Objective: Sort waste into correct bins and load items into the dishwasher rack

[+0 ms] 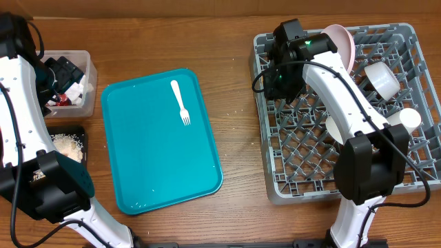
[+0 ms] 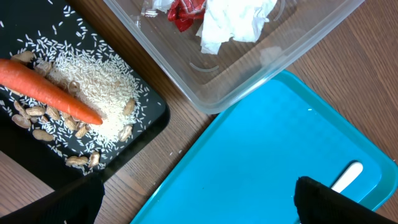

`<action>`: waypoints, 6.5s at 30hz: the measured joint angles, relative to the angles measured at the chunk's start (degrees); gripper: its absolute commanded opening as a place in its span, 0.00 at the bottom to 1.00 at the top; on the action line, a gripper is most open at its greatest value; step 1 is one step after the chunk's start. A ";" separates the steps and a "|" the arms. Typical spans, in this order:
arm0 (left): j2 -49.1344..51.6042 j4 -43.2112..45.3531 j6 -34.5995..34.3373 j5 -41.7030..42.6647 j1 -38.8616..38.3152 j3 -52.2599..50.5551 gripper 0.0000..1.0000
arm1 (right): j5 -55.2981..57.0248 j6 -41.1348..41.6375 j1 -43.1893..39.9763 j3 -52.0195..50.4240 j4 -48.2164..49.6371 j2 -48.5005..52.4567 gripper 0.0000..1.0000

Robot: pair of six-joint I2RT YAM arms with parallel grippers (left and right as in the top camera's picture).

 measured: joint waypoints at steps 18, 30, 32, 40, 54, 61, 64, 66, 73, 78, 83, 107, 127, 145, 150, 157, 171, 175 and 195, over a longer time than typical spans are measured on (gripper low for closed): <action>0.02 0.00 0.00 0.00 0.00 0.00 1.00 | -3.04 10.47 22.32 7.08 23.89 1.25 1.00; 0.02 0.00 0.00 0.00 0.00 0.00 1.00 | 2.38 11.80 25.07 7.17 32.02 18.91 1.00; 0.00 0.00 0.00 0.00 0.00 0.00 1.00 | 3.21 11.67 25.07 7.08 32.76 19.85 1.00; 0.00 0.00 0.00 0.00 0.00 0.00 1.00 | 6.60 10.91 25.64 7.08 36.00 20.70 0.94; 0.00 0.00 0.00 0.00 0.00 0.00 1.00 | 17.42 9.70 32.54 7.89 37.92 24.13 0.76; 0.00 0.00 0.00 0.00 0.00 0.00 1.00 | 21.11 10.25 32.65 8.74 37.09 24.96 0.54; 0.00 0.00 0.00 0.00 0.00 0.00 1.00 | 21.53 10.95 32.61 8.90 36.92 25.05 0.45; 0.00 0.00 0.00 0.02 0.00 0.00 1.00 | 21.73 11.19 32.59 8.98 36.61 25.07 0.40; 0.00 0.00 0.00 0.02 0.00 0.00 1.00 | 21.99 11.80 32.54 9.33 35.19 25.07 0.22; 0.02 0.00 0.00 0.02 0.00 0.00 1.00 | 21.97 12.55 32.54 11.28 30.62 25.22 0.04; 0.02 0.00 0.00 0.02 0.00 0.00 1.00 | 20.61 13.49 32.37 15.26 24.68 25.97 0.04; 0.00 0.00 0.00 0.17 0.00 0.00 1.00 | 15.19 13.68 27.17 18.95 19.26 27.15 0.25; 0.02 0.00 0.00 0.17 0.00 0.00 1.00 | 14.12 11.69 26.62 21.90 15.02 24.44 0.46; 0.02 0.00 0.00 0.17 0.00 0.00 1.00 | 16.17 11.89 26.60 16.87 17.75 24.20 0.36; 0.02 0.00 0.00 0.17 0.00 0.00 1.00 | 15.89 11.91 26.64 14.91 19.08 24.20 0.36; 0.00 0.00 0.00 0.17 0.00 0.00 1.00 | 15.45 12.41 26.69 14.47 19.61 24.17 0.36; 0.02 0.00 0.00 0.17 0.00 0.00 1.00 | 12.04 13.53 26.71 14.14 16.81 24.13 0.50; 0.00 0.00 0.00 0.17 0.00 0.00 1.00 | 11.72 13.40 26.71 14.14 16.17 24.09 0.52; 0.00 0.00 0.00 0.17 0.00 0.00 1.00 | 11.15 15.98 26.95 13.09 13.79 23.34 0.20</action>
